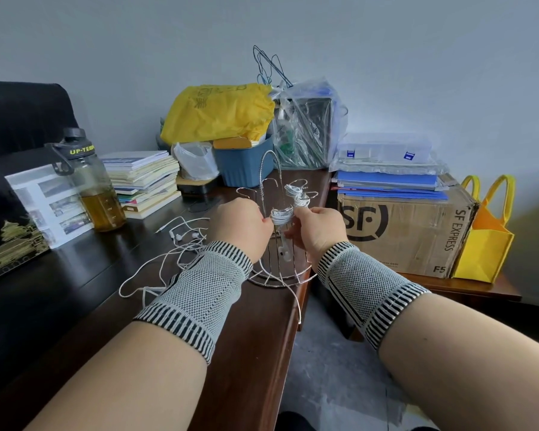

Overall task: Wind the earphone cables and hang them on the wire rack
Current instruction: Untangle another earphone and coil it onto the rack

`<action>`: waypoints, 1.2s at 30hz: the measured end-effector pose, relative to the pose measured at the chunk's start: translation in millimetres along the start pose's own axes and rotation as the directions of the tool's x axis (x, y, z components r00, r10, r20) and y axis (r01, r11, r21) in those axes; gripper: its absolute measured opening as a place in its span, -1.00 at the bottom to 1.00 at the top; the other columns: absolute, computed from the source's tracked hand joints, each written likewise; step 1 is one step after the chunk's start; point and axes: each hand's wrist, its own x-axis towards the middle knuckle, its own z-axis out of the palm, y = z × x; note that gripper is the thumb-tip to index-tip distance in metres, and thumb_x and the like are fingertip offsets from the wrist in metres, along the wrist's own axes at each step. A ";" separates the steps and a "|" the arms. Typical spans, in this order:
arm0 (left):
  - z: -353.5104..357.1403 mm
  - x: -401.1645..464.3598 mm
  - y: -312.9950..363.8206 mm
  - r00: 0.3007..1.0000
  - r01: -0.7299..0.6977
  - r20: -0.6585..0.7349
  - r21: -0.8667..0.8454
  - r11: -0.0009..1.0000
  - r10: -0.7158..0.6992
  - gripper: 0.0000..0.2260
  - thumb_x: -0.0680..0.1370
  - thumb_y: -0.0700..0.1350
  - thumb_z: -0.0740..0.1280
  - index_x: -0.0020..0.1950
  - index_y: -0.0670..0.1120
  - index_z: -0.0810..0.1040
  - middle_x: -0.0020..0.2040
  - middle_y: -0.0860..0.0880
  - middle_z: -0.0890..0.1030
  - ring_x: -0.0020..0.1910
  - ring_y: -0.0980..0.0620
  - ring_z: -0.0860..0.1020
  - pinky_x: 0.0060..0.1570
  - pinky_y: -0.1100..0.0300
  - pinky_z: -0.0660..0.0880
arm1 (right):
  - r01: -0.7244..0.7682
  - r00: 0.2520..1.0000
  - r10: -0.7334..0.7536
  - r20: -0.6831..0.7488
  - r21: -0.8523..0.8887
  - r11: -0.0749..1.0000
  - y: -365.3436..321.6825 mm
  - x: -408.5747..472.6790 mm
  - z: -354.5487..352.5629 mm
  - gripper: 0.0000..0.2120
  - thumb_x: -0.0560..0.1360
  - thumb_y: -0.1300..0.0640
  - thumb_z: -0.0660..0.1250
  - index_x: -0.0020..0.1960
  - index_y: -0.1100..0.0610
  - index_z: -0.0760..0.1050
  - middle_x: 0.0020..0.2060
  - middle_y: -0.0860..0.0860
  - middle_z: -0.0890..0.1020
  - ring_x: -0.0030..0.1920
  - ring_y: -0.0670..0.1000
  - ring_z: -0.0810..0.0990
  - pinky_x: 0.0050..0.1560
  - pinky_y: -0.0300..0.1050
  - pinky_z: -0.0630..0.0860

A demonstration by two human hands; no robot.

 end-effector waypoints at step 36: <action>11.5 -27.2 -5.9 0.969 -0.247 -0.077 -0.333 0.910 0.235 -0.85 0.54 -0.14 0.36 0.06 0.02 0.68 -0.19 0.16 0.53 -0.23 0.20 0.52 -0.10 0.44 0.44 | 0.609 0.791 -0.578 0.200 -0.336 0.718 24.5 -25.9 -20.4 -0.83 0.46 0.24 0.40 -0.16 -0.03 0.53 -0.36 -0.19 0.58 -0.29 -0.19 0.57 -0.23 -0.42 0.45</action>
